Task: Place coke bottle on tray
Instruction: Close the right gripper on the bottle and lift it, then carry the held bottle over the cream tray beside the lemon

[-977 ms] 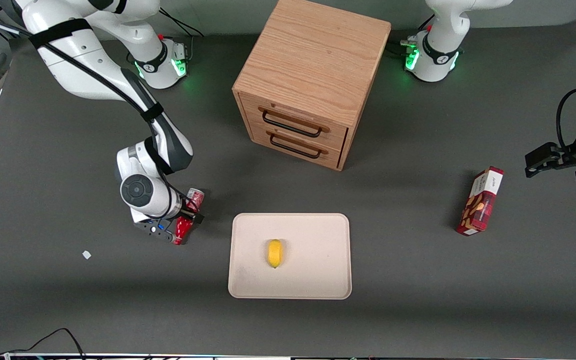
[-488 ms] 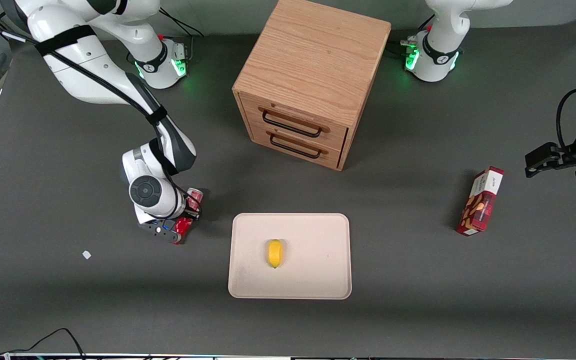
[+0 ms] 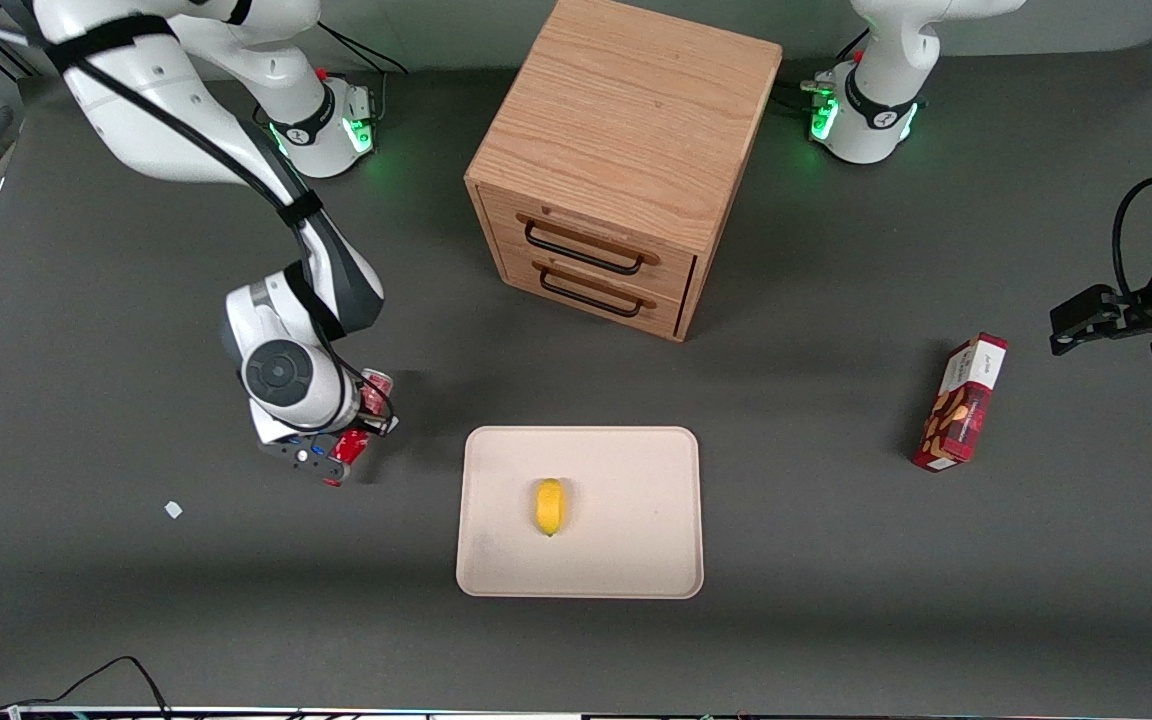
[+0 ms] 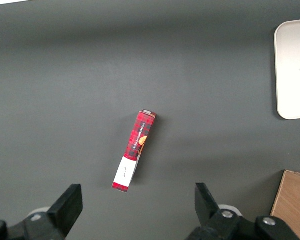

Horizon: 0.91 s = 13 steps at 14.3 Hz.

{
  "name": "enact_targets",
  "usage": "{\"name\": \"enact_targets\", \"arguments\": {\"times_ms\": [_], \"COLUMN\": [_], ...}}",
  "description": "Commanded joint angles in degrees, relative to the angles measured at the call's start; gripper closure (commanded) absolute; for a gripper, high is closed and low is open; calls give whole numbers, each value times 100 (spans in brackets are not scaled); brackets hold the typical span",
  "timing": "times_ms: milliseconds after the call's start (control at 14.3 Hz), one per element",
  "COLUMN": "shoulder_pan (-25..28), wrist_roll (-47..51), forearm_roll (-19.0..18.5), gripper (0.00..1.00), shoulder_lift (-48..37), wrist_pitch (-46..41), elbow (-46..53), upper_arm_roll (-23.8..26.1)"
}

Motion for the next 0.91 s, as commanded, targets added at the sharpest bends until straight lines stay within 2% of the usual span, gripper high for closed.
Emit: {"name": "enact_targets", "arguments": {"times_ms": [0,70,419,628,837], "shoulder_pan": [-274,-292,-485,-468,-284], "wrist_roll": [-701,-956,-1801,-1864,-1698], "forearm_roll": [516,710,843,844,835], "gripper": [100,100,100,100,100], "shoulder_lift": [-814,-946,-975,-782,138], "wrist_pitch": [-1258,-1759,-3887,-4093,-4207], "elbow": [444,752,2685,3118,4143], "upper_arm_roll": [140,114,70,61,79]}}
